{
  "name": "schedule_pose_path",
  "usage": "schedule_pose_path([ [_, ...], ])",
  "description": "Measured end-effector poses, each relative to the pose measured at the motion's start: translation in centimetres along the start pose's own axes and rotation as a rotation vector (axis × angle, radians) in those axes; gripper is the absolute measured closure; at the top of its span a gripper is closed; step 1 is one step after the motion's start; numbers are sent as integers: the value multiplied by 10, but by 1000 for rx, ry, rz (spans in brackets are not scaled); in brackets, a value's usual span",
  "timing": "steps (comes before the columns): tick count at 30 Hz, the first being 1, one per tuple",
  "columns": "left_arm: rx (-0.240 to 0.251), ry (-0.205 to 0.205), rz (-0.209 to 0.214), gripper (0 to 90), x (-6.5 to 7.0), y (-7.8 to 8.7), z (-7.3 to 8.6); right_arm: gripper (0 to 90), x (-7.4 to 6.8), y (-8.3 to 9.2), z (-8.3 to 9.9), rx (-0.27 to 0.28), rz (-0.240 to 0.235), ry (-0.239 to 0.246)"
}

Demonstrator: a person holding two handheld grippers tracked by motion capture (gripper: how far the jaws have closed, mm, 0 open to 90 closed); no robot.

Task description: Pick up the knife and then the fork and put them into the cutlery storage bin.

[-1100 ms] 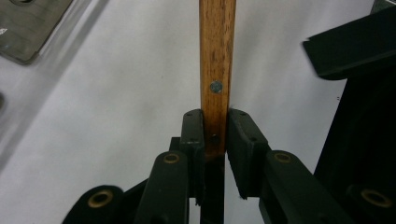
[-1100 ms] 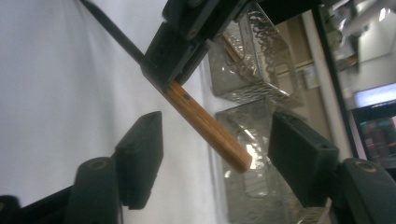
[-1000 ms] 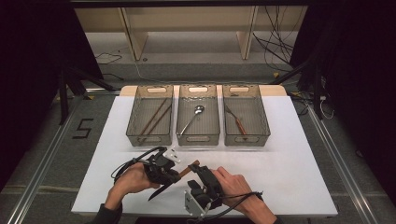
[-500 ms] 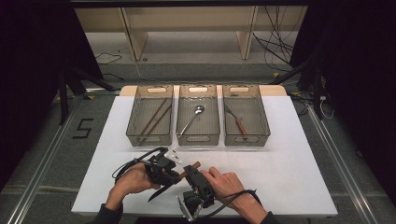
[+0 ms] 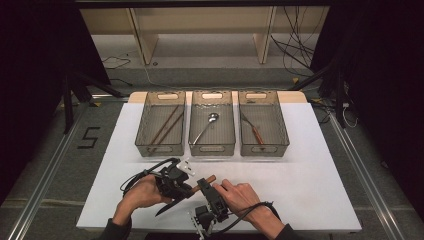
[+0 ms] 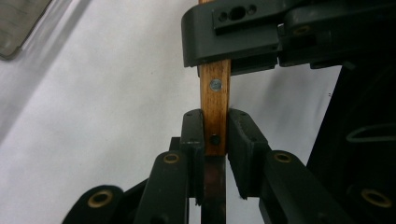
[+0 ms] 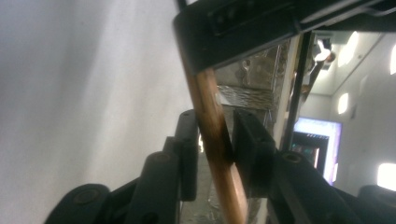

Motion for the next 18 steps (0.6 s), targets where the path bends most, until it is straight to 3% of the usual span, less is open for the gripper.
schedule_pose_path([
  [3,3,6,0,765,1,2,-1,784,-4,1,0,-6,11,62],
  [8,2,14,8,758,3,5,-2,802,-4,4,0,-8,28,112],
  [11,20,20,-4,723,3,9,-2,811,-2,6,2,-9,24,109],
  [18,113,71,-68,489,-5,33,3,815,-4,10,18,-42,23,74],
])
Point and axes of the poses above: each handheld gripper's, and its own axes: y roughly backward along the jaws, z roughly out of its underside, x roughly to its right, the point moved 2 cm from there along -y, roughly forward along the jaws
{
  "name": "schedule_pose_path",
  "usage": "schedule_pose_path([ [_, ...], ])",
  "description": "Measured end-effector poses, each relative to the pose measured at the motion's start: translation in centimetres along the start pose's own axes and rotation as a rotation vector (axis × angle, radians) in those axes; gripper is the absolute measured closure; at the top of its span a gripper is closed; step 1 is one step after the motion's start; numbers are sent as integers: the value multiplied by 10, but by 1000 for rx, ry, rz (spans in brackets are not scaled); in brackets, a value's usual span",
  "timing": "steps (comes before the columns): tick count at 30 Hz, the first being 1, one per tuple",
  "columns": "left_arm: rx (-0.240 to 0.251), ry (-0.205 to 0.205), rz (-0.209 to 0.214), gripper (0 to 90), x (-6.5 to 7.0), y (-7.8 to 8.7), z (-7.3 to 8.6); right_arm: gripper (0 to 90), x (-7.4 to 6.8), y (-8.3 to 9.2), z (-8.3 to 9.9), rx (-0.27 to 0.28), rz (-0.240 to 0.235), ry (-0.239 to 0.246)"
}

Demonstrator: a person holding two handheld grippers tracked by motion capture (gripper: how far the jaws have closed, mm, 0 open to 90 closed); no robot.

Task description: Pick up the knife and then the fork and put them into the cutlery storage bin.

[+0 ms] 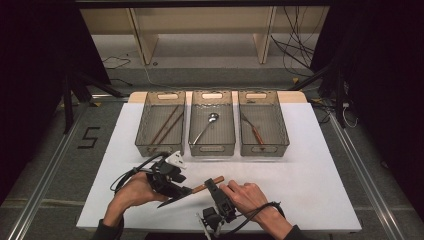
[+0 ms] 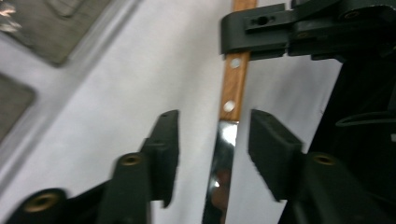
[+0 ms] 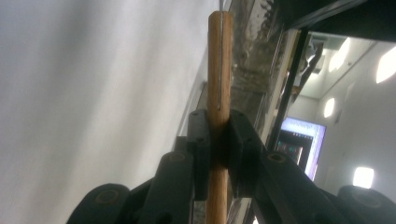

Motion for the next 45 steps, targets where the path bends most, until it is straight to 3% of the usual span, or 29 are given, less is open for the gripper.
schedule_pose_path([
  [13,154,107,-91,278,-19,27,10,815,4,9,56,-128,10,-134],
  [21,270,152,-133,238,-25,30,23,814,12,18,98,-218,-8,-308],
  [26,337,171,-159,225,-24,24,33,815,25,21,125,-236,-32,-504],
  [31,377,187,-173,219,-20,13,45,815,44,22,152,-225,-71,-744],
  [35,397,193,-184,213,-16,4,56,815,60,17,174,-180,-142,-1023],
  [39,447,201,-205,213,-13,-1,67,814,74,3,204,-145,-232,-1322],
  [42,491,224,-215,213,-13,-5,74,814,80,-10,223,-136,-287,-1495],
  [45,506,234,-231,210,-13,-8,80,814,83,-25,238,-155,-329,-1618],
])
Point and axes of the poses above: each handheld gripper's, and its own axes: y roughly backward along the jaws, z roughly out of its underside, x roughly to its right, the point moved 2 cm from there along -y, roughly forward along the jaws
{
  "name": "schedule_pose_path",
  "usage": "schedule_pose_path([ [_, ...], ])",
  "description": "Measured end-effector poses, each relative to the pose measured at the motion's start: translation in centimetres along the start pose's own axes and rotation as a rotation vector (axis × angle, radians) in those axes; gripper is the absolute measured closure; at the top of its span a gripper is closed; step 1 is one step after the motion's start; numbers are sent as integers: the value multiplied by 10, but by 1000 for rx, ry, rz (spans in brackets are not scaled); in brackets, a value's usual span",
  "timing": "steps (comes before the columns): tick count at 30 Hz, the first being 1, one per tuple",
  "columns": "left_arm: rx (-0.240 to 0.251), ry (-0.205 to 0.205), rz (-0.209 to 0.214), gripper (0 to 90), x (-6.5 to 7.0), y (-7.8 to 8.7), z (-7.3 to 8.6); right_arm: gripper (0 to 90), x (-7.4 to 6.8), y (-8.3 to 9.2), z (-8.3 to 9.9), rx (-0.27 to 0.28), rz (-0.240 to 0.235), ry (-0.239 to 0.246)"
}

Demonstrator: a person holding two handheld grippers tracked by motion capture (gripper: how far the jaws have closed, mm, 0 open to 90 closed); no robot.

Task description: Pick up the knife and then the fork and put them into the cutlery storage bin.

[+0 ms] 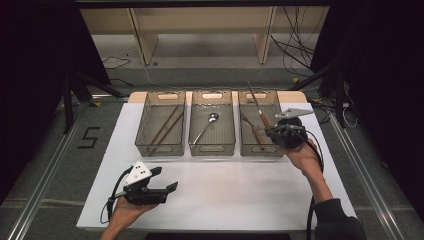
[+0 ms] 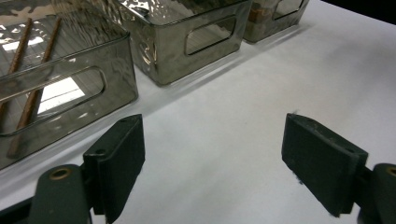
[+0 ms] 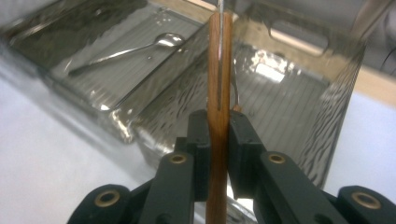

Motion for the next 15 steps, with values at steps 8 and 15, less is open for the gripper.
schedule_pose_path([
  [8,1,15,-16,209,-4,0,8,814,18,-29,-9,-70,-15,-142],
  [15,25,24,-20,205,-6,2,10,813,26,-47,-9,-118,1,-196],
])
Point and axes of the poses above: each handheld gripper's, and its own axes: y roughly backward along the jaws, z roughly out of its underside, x roughly to its right, the point moved 2 cm from there along -y, roughly forward along the jaws
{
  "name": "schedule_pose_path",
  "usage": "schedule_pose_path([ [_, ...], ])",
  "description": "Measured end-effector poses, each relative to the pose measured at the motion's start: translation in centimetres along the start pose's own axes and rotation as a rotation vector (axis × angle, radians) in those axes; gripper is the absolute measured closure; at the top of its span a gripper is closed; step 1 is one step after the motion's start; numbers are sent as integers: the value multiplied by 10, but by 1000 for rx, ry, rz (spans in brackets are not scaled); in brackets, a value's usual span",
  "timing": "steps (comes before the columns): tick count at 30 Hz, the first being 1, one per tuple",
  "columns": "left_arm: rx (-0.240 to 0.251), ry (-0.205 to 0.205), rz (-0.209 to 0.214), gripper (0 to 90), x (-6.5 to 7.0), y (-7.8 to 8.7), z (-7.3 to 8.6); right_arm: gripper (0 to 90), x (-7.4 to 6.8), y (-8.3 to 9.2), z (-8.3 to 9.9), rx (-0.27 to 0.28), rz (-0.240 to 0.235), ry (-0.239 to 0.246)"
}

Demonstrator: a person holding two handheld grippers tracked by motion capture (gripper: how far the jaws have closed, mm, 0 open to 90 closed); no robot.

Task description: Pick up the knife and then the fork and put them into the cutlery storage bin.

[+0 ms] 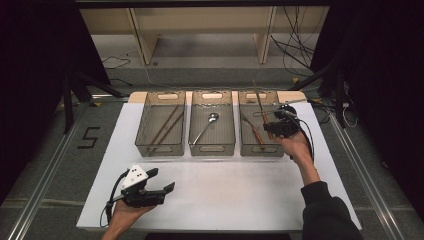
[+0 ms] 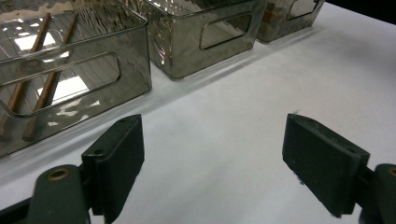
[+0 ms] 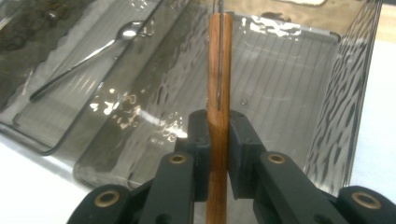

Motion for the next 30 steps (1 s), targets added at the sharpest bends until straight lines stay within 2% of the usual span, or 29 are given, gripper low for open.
schedule_pose_path([
  [4,-17,-2,1,204,0,-1,1,813,2,-8,-1,-20,5,-14],
  [15,-19,4,-3,202,-1,-3,3,804,4,-25,1,-80,13,-38],
  [18,-22,4,-6,201,-2,-3,4,667,2,-25,1,-74,-41,-48],
  [20,-25,5,-6,201,-2,-3,4,614,-2,-22,0,-63,-77,-20],
  [22,-27,6,-6,199,-2,-3,4,592,-7,-18,0,-54,-72,16],
  [26,-29,7,-6,198,-2,-4,5,549,-15,-8,2,-28,-102,47],
  [30,-29,9,-6,196,-2,-4,5,494,-23,4,8,25,-131,76],
])
Point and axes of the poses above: each handheld gripper's, and its own axes: y roughly backward along the jaws, z roughly out of its underside, x roughly to its right, the point moved 2 cm from there along -y, roughly forward along the jaws
